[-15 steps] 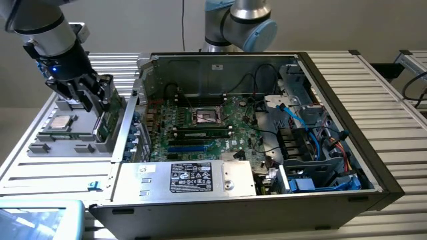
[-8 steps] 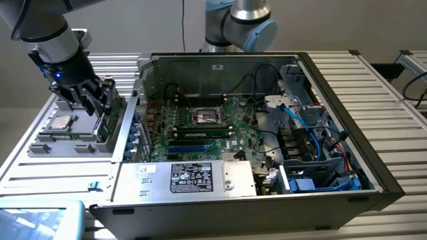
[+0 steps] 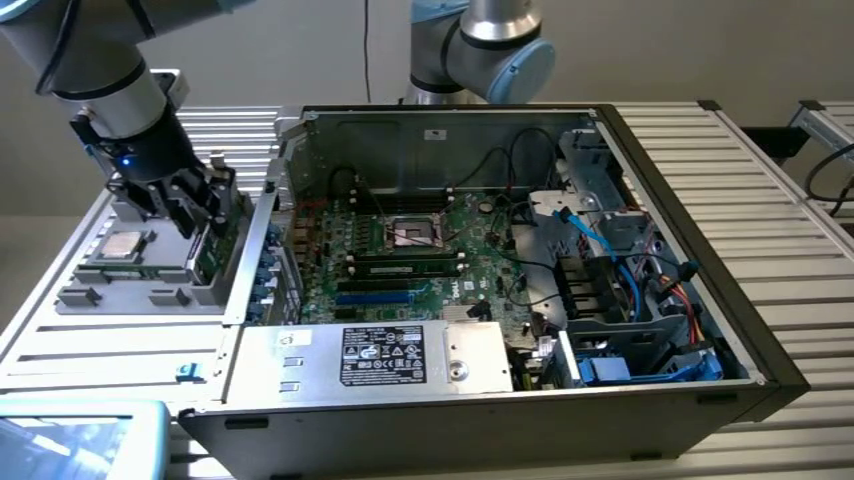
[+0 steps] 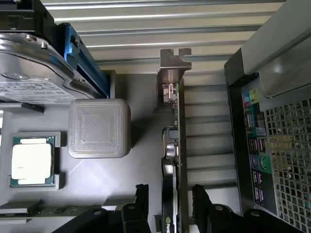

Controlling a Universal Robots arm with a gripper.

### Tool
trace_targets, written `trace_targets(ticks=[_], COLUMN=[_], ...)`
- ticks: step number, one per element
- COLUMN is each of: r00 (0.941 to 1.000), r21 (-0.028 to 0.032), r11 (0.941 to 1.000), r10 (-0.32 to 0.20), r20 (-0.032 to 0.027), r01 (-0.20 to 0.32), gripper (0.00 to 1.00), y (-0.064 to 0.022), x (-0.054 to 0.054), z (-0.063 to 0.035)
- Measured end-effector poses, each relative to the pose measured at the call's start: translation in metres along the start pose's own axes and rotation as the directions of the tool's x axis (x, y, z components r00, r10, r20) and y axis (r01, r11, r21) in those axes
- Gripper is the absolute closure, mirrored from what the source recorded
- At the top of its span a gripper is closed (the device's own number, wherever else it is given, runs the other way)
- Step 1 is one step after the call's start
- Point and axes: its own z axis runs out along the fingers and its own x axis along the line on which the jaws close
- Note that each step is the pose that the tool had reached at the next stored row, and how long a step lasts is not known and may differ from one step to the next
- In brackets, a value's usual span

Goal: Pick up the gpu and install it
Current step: 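Pick up the gpu and move the gpu toward the slot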

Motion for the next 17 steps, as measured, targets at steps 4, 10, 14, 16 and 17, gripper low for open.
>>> trace_targets(ticks=[4,10,14,16,17], r00=[1.0,1.0,1.0,1.0,1.0], r21=[-0.0003,-0.0004,-0.0004,-0.0004,-0.0004], r11=[1.0,1.0,1.0,1.0,1.0], r10=[-0.004,-0.007,-0.006,-0.006,-0.007], r20=[0.0003,0.0,0.0,-0.0001,0.0], r01=[0.004,0.007,0.006,0.006,0.007], gripper=[0.5,0.5,0.5,0.5,0.5], y=[-0.0007,0.0007,0.0057,0.0056,0.0055], x=[0.0,-0.002,-0.001,-0.001,-0.001], z=[0.0063,0.0111,0.0155,0.0165,0.0175])
